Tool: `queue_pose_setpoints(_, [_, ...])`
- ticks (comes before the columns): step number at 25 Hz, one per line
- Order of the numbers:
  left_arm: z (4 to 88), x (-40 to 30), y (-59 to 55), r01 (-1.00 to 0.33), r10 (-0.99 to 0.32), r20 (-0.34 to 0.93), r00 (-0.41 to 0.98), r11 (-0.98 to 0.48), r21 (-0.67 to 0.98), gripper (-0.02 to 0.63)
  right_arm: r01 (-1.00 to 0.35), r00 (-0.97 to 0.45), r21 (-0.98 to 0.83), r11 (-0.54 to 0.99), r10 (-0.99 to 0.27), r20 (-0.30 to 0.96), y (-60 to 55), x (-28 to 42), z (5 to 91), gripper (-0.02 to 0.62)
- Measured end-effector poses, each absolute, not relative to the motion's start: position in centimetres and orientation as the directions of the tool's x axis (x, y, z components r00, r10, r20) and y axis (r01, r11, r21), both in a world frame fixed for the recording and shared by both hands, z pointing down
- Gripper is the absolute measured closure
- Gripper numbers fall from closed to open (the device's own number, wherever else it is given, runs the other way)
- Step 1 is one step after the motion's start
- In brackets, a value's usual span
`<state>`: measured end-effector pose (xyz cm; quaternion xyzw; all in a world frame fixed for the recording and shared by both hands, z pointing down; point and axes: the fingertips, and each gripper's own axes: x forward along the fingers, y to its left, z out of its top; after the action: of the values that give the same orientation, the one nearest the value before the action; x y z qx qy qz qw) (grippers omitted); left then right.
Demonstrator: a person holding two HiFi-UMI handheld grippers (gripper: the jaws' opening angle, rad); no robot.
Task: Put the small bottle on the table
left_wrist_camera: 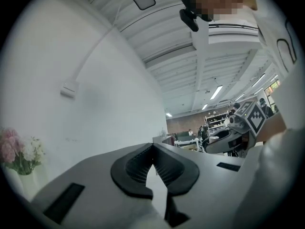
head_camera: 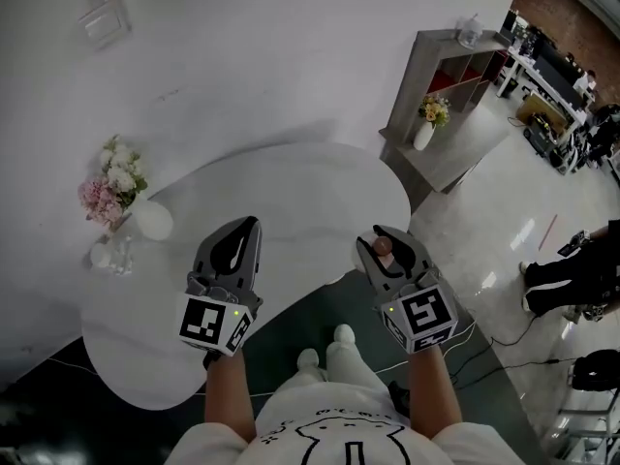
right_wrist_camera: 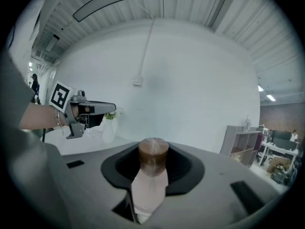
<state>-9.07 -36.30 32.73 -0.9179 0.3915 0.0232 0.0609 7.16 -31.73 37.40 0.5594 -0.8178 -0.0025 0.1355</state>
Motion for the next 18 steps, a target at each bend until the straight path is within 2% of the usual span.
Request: queue_pose_setpoints(18, [38.6,-4.4,-46.4,-0.783,-0.786,0.028,0.617,-0.617,-0.078,0.603,-0.869,-0.457,0.050,0.493,-0.837,0.302,-44.9,11.3,46.4,0.476])
